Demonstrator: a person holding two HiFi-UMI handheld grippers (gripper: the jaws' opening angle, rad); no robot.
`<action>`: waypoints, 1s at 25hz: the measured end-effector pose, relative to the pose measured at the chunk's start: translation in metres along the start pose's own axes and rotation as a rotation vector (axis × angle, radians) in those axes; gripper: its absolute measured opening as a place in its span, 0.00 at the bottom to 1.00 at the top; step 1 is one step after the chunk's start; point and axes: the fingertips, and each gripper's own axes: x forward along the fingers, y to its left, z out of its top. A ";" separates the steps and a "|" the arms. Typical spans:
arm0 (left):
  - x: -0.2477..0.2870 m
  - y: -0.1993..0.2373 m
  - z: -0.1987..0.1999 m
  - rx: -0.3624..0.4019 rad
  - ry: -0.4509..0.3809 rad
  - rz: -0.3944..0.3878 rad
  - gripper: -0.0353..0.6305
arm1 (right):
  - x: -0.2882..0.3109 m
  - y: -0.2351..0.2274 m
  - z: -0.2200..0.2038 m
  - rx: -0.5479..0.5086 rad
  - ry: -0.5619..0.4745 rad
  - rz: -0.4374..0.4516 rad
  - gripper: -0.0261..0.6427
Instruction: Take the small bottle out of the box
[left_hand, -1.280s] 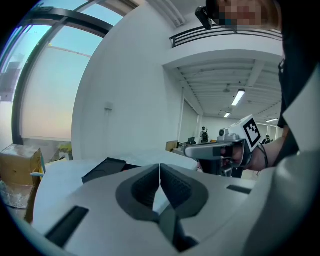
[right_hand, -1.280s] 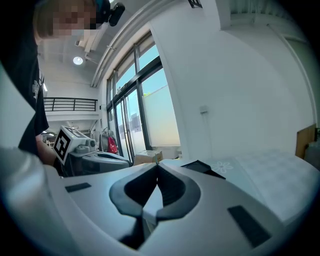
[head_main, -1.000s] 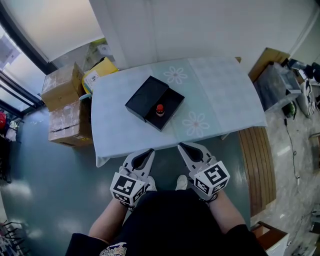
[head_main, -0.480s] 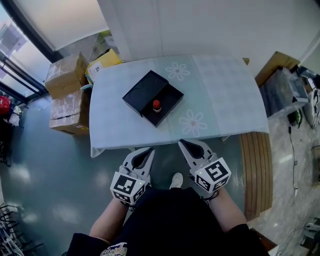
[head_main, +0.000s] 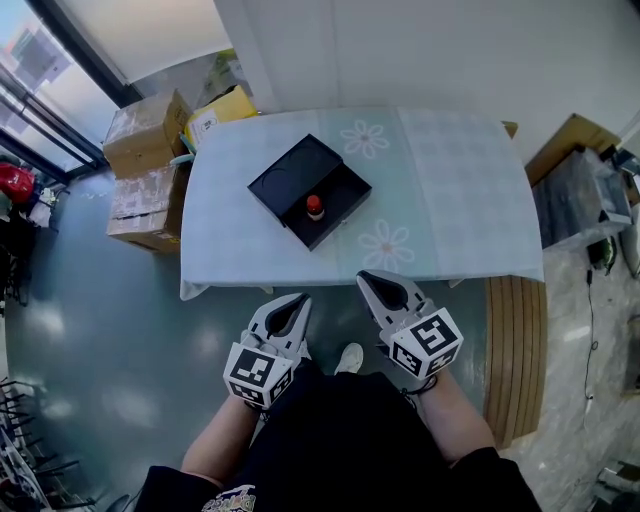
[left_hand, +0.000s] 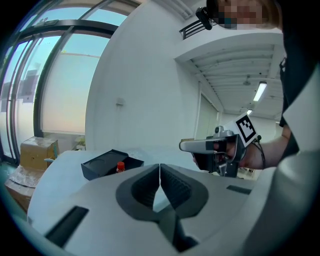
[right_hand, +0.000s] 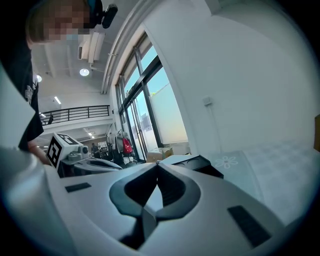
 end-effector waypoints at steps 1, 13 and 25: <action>0.002 0.001 0.000 -0.001 0.001 0.006 0.10 | 0.001 -0.002 0.000 0.003 0.000 0.004 0.07; 0.028 0.011 0.006 0.010 0.001 0.022 0.10 | 0.004 -0.026 0.002 0.040 -0.008 -0.005 0.07; 0.067 0.050 0.005 0.014 0.006 0.023 0.10 | 0.031 -0.057 0.007 0.034 0.006 -0.045 0.07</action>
